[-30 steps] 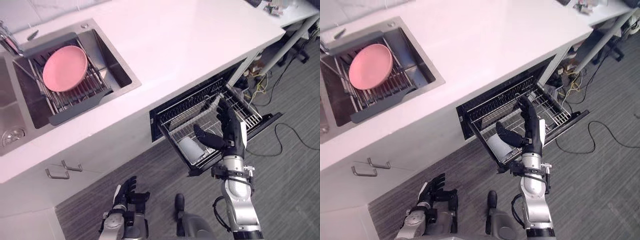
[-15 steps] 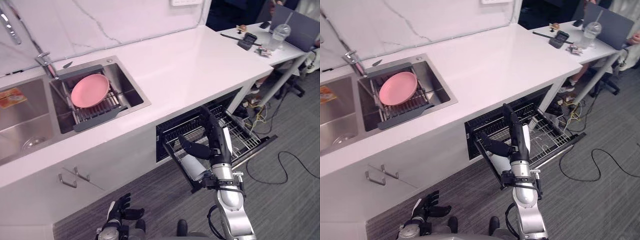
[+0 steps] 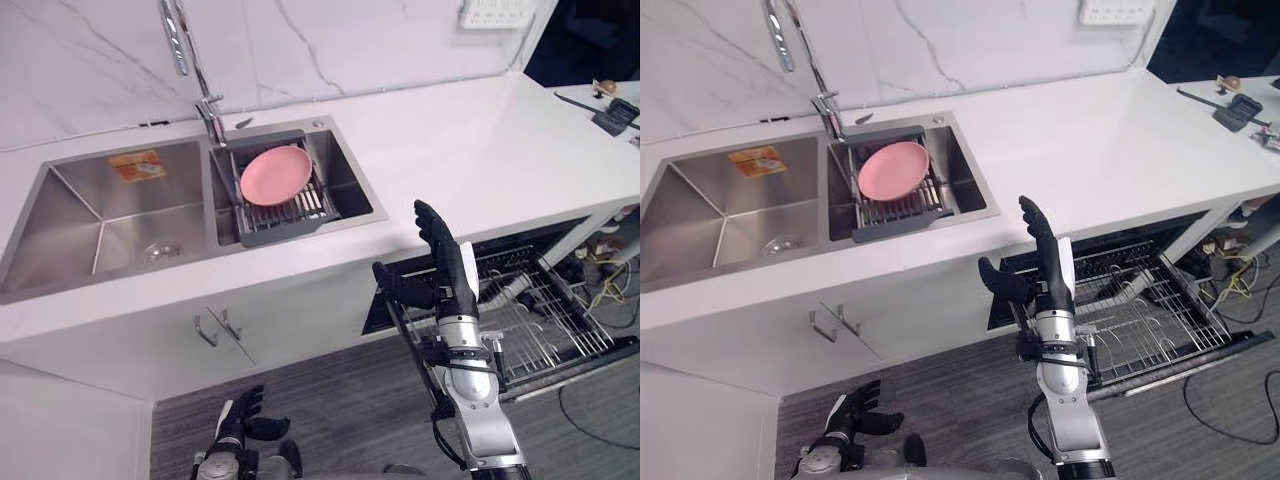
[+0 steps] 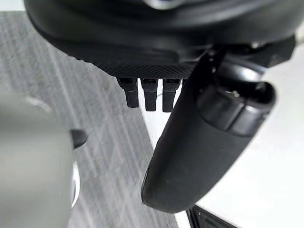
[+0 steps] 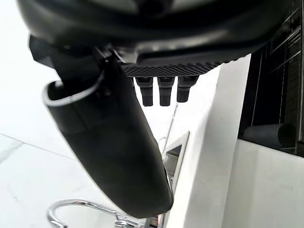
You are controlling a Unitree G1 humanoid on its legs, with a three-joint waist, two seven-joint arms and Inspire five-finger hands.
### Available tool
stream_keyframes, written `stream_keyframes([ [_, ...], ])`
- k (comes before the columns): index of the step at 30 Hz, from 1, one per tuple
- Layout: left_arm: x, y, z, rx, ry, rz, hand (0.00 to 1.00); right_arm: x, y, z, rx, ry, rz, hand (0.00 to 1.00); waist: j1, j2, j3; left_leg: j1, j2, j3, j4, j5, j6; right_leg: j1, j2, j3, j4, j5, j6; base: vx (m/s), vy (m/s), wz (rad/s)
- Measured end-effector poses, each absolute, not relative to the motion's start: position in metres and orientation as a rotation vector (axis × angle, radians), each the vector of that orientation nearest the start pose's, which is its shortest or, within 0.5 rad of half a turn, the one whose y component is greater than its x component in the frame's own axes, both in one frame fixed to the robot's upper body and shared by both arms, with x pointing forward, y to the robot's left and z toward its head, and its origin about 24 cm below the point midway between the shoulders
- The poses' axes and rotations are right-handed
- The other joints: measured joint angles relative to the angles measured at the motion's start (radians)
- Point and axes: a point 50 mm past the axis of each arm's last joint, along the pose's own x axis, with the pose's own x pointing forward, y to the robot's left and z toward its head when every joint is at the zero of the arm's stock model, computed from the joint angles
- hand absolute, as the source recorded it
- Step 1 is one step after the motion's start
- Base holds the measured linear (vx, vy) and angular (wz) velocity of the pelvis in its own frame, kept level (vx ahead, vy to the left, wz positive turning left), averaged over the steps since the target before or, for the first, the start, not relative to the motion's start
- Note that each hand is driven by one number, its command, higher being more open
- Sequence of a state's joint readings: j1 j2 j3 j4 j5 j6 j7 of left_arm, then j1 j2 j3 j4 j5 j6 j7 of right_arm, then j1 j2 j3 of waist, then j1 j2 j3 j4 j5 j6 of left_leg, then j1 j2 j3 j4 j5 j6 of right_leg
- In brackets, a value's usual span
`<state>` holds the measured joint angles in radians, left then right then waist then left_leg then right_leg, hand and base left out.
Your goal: Walk over to the sink, pick up the cup, carry it to the dishwasher, place the cup inside the dishwasher, then close the dishwasher door
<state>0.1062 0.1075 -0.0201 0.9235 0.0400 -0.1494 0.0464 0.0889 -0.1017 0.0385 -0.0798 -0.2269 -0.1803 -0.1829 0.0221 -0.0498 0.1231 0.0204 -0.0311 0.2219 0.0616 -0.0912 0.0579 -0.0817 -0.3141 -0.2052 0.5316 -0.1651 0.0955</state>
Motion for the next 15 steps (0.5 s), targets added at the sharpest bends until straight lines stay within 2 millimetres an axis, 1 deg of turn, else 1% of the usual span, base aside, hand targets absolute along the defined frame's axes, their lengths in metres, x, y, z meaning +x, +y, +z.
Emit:
stream_keyframes([
  [1, 0.123, 0.191, -0.143, 0.157, 0.876, 0.063, 0.90, 0.234, -0.168, 0.059, -0.309, -0.200, -0.134, 0.90, -0.006, -0.003, 0.001, 0.009, -0.001, -0.019, 0.006, -0.008, 0.009, -0.030, 0.005, 0.043, 0.067, 0.012, -0.024, 0.22, 0.082, 0.68],
  [2, 0.122, 0.189, -0.144, 0.155, 0.881, 0.059, 0.90, 0.235, -0.168, 0.060, -0.316, -0.201, -0.133, 0.90, -0.014, -0.002, 0.001, 0.016, 0.003, -0.046, 0.017, -0.014, 0.021, -0.069, 0.027, 0.108, 0.148, 0.004, -0.055, 0.24, 0.016, 0.70],
  [3, 0.122, 0.190, -0.144, 0.157, 0.882, 0.060, 0.90, 0.235, -0.168, 0.061, -0.326, -0.206, -0.130, 0.90, -0.021, 0.008, 0.003, 0.020, 0.021, -0.078, 0.035, -0.032, 0.021, -0.097, 0.092, 0.176, 0.158, -0.062, -0.047, 0.28, -0.011, 0.79],
  [4, 0.121, 0.191, -0.144, 0.159, 0.886, 0.060, 0.90, 0.238, -0.168, 0.064, -0.331, -0.220, -0.126, 0.90, -0.021, 0.004, 0.001, 0.025, 0.030, -0.099, 0.046, -0.037, 0.008, -0.126, 0.150, 0.217, 0.131, -0.091, -0.052, 0.26, -0.050, 0.73],
  [5, 0.121, 0.191, -0.145, 0.161, 0.894, 0.060, 0.90, 0.241, -0.167, 0.067, -0.335, -0.236, -0.123, 0.90, -0.022, 0.002, 0.000, 0.033, 0.033, -0.114, 0.048, -0.041, 0.001, -0.145, 0.182, 0.237, 0.079, -0.091, -0.053, 0.22, -0.060, 0.68],
  [6, 0.120, 0.192, -0.146, 0.165, 0.901, 0.059, 0.90, 0.244, -0.167, 0.072, -0.337, -0.257, -0.121, 0.90, -0.028, -0.002, -0.003, 0.034, 0.031, -0.134, 0.055, -0.050, -0.013, -0.150, 0.207, 0.246, -0.007, -0.078, -0.050, 0.22, -0.081, 0.72],
  [7, 0.120, 0.194, -0.146, 0.168, 0.901, 0.057, 0.90, 0.247, -0.165, 0.078, -0.336, -0.284, -0.119, 0.90, -0.031, -0.030, -0.015, 0.028, 0.008, -0.153, 0.082, -0.070, -0.034, -0.153, 0.216, 0.254, -0.141, 0.045, -0.058, 0.18, -0.080, 0.68],
  [8, 0.120, 0.195, -0.146, 0.173, 0.907, 0.059, 0.90, 0.249, -0.166, 0.081, -0.342, -0.295, -0.116, 0.90, -0.034, -0.026, -0.016, 0.026, 0.007, -0.168, 0.102, -0.090, -0.035, -0.149, 0.215, 0.264, -0.136, 0.045, -0.025, 0.25, -0.107, 0.57],
  [9, 0.118, 0.191, -0.148, 0.159, 0.917, 0.060, 0.90, 0.250, -0.168, 0.081, -0.355, -0.295, -0.111, 0.90, -0.031, 0.005, -0.020, 0.021, 0.028, -0.180, 0.132, -0.107, -0.058, -0.127, 0.229, 0.246, -0.151, 0.050, -0.030, 0.27, -0.091, 0.44],
  [10, 0.115, 0.186, -0.149, 0.145, 0.921, 0.058, 0.90, 0.248, -0.170, 0.080, -0.365, -0.292, -0.109, 0.90, -0.026, 0.038, -0.030, 0.012, 0.055, -0.183, 0.162, -0.132, -0.072, -0.089, 0.248, 0.222, -0.201, 0.052, -0.034, 0.31, -0.088, 0.39],
  [11, 0.115, 0.185, -0.149, 0.137, 0.921, 0.060, 0.90, 0.247, -0.172, 0.079, -0.367, -0.285, -0.109, 0.90, -0.020, 0.058, -0.032, 0.005, 0.082, -0.183, 0.190, -0.154, -0.079, -0.061, 0.268, 0.201, -0.232, 0.055, -0.040, 0.26, -0.074, 0.35],
  [12, 0.116, 0.185, -0.149, 0.132, 0.919, 0.066, 0.90, 0.246, -0.173, 0.078, -0.365, -0.278, -0.110, 0.90, -0.019, 0.059, -0.030, -0.004, 0.094, -0.183, 0.222, -0.163, -0.092, -0.044, 0.276, 0.190, -0.246, 0.054, -0.045, 0.18, -0.076, 0.34],
  [13, 0.117, 0.185, -0.149, 0.127, 0.917, 0.069, 0.90, 0.244, -0.174, 0.075, -0.367, -0.266, -0.111, 0.90, -0.018, 0.055, -0.027, -0.033, 0.104, -0.182, 0.293, -0.171, -0.105, -0.020, 0.280, 0.175, -0.265, 0.054, -0.049, 0.15, -0.093, 0.31],
  [15, 0.118, 0.183, -0.148, 0.123, 0.910, 0.065, 0.90, 0.240, -0.176, 0.071, -0.370, -0.249, -0.116, 0.90, -0.018, 0.057, -0.023, -0.071, 0.116, -0.177, 0.400, -0.174, -0.111, 0.019, 0.284, 0.159, -0.291, 0.056, -0.052, 0.12, -0.068, 0.25],
])
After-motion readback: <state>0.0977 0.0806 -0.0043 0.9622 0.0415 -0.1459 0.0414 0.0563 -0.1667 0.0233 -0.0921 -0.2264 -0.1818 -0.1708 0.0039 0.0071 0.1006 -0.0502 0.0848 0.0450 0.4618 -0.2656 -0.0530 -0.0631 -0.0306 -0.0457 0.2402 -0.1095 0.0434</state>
